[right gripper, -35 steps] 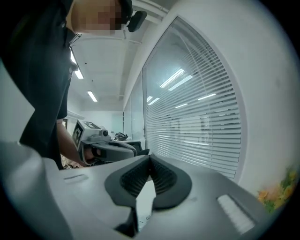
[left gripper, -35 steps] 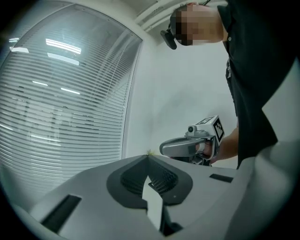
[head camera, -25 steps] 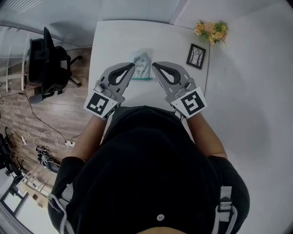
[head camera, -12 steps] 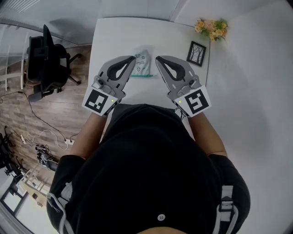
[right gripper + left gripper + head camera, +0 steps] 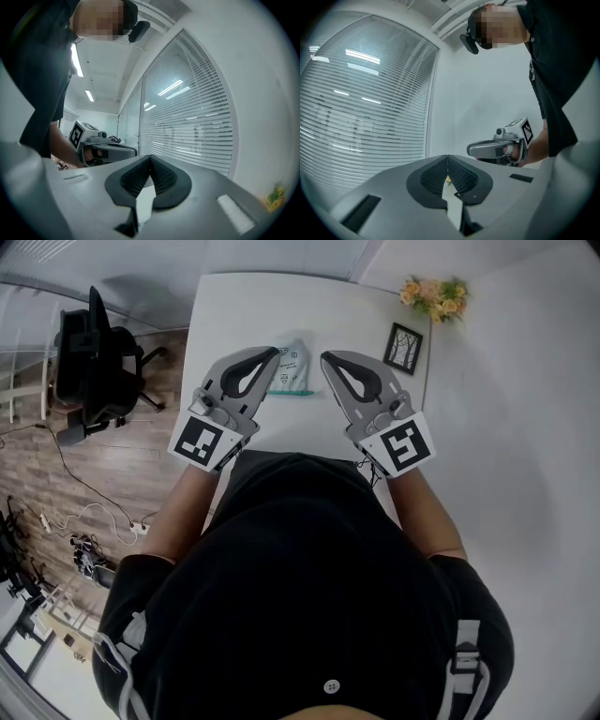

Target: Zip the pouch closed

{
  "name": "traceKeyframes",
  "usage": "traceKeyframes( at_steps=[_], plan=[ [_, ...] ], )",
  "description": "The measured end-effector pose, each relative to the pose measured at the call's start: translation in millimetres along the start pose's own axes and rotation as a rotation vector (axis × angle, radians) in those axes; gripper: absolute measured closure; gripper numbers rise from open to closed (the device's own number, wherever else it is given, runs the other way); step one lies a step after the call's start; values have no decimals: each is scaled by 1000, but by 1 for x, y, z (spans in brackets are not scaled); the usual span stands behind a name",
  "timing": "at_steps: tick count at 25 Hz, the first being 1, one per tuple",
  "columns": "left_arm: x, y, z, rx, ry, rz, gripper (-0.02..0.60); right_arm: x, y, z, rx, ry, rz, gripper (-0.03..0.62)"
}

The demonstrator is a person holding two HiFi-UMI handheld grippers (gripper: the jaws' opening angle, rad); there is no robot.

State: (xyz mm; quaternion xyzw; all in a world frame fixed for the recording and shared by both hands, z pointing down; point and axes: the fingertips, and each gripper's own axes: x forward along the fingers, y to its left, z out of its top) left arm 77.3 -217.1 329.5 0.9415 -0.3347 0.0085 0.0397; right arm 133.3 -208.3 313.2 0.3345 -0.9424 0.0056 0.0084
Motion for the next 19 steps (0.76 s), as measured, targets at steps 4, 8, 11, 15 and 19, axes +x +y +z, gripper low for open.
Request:
traceKeyframes(
  at_steps=[4, 8, 11, 15, 19],
  plan=[
    [0, -2, 0, 1, -2, -5, 572, -1, 0, -4, -5, 11, 7, 583],
    [2, -2, 0, 10, 0, -4, 572, -1, -1, -7, -9, 17, 10, 583],
    [3, -2, -1, 11, 1, -8, 572, 1, -1, -7, -8, 16, 12, 583],
    [3, -6, -2, 11, 12, -14, 572, 2, 2, -5, -14, 16, 14, 583],
    [6, -8, -1, 9, 18, -18, 572, 1, 2, -10, -23, 43, 26, 583]
  ],
)
